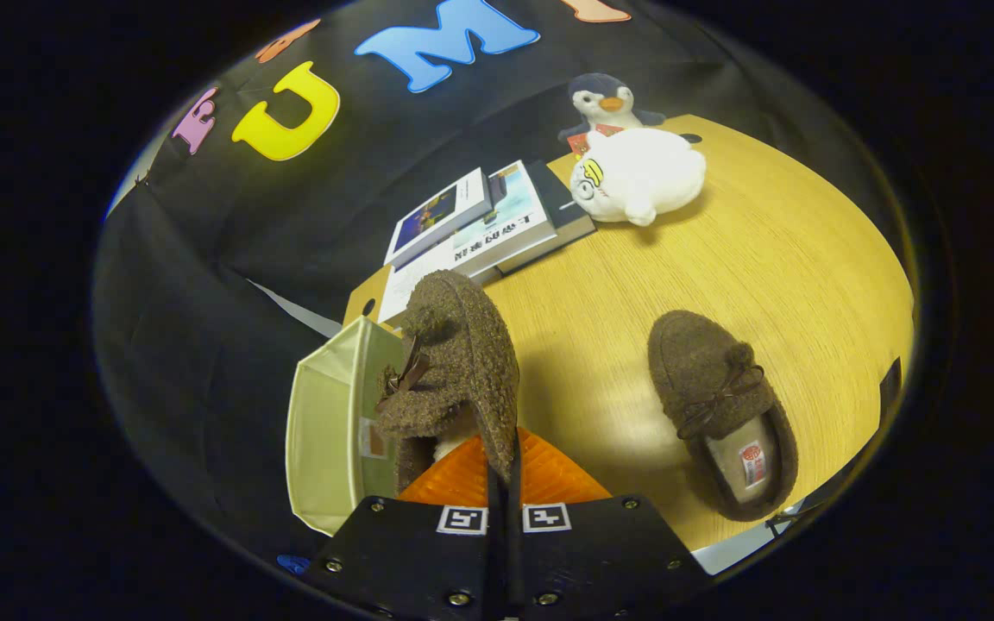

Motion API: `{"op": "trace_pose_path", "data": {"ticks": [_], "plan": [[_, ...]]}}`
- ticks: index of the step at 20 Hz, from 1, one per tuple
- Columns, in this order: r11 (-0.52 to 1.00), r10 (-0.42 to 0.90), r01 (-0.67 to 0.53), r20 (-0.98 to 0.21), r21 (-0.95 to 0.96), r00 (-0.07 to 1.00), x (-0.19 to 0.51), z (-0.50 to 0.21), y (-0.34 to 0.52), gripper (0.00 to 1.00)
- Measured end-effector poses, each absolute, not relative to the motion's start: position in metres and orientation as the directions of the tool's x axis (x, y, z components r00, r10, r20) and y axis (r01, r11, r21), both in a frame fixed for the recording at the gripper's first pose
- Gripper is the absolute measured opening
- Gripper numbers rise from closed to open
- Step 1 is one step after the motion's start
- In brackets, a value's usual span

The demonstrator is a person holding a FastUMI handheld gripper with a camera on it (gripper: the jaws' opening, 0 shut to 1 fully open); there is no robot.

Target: Open the storage box then place both shoes into the box .Put the left shoe in first, then the right shoe, with the right side of both shoes facing outward in a uniform manner.

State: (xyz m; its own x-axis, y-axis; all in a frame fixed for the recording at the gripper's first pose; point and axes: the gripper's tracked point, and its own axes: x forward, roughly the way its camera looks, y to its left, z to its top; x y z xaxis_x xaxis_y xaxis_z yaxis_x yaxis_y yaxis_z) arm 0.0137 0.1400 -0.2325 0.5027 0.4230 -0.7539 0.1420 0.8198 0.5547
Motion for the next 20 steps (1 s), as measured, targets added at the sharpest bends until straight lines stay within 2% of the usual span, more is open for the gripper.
{"op": "trace_pose_path", "data": {"ticks": [9, 20], "plan": [[0.782, 0.474, 0.095, -0.686, 0.616, 0.553, 0.03, -0.184, 0.213, 0.01], [0.793, 0.501, 0.041, -0.688, 0.608, 0.525, 0.021, -0.196, 0.308, 0.01]]}}
